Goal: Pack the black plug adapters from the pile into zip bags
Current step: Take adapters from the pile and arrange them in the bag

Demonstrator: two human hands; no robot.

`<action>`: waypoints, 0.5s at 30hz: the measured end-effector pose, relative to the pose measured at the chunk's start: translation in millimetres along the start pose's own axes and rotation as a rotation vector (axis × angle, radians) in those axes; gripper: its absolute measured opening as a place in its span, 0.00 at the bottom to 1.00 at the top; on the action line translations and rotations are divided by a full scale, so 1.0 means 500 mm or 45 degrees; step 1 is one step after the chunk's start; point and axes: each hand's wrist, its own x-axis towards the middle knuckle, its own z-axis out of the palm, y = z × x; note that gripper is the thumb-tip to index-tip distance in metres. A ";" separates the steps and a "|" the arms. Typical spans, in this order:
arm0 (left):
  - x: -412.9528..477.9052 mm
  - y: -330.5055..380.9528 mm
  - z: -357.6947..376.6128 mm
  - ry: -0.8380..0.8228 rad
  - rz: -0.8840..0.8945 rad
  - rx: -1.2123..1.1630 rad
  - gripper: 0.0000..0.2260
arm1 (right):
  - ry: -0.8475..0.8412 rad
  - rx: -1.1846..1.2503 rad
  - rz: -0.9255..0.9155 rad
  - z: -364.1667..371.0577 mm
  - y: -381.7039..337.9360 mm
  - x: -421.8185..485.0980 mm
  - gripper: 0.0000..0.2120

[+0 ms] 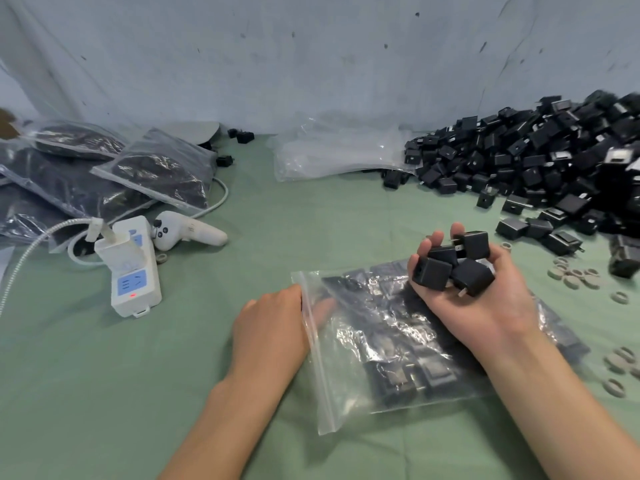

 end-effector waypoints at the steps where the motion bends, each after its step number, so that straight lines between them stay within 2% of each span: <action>1: 0.004 0.003 0.001 -0.028 -0.033 0.037 0.26 | -0.011 -0.001 0.006 -0.003 -0.001 -0.008 0.12; 4: 0.013 0.012 -0.002 -0.092 -0.097 0.091 0.28 | -0.053 0.025 -0.010 -0.018 -0.008 -0.035 0.15; 6: 0.017 0.007 -0.014 -0.177 -0.106 0.014 0.27 | -0.052 0.056 -0.011 -0.019 -0.010 -0.047 0.15; 9: 0.017 -0.021 -0.049 -0.230 -0.210 -0.198 0.15 | -0.041 0.090 0.016 -0.004 -0.003 -0.048 0.13; 10: 0.018 -0.028 -0.061 -0.165 -0.235 -0.233 0.10 | -0.043 0.097 0.024 0.005 0.001 -0.046 0.13; 12: 0.020 -0.026 -0.086 0.105 -0.232 -0.358 0.03 | -0.062 0.109 0.031 0.021 0.014 -0.042 0.15; 14: 0.017 0.009 -0.112 0.364 -0.115 -0.617 0.04 | -0.079 0.123 0.058 0.035 0.031 -0.038 0.14; 15: 0.014 0.034 -0.120 0.379 -0.034 -0.740 0.04 | -0.086 0.127 0.076 0.040 0.041 -0.037 0.13</action>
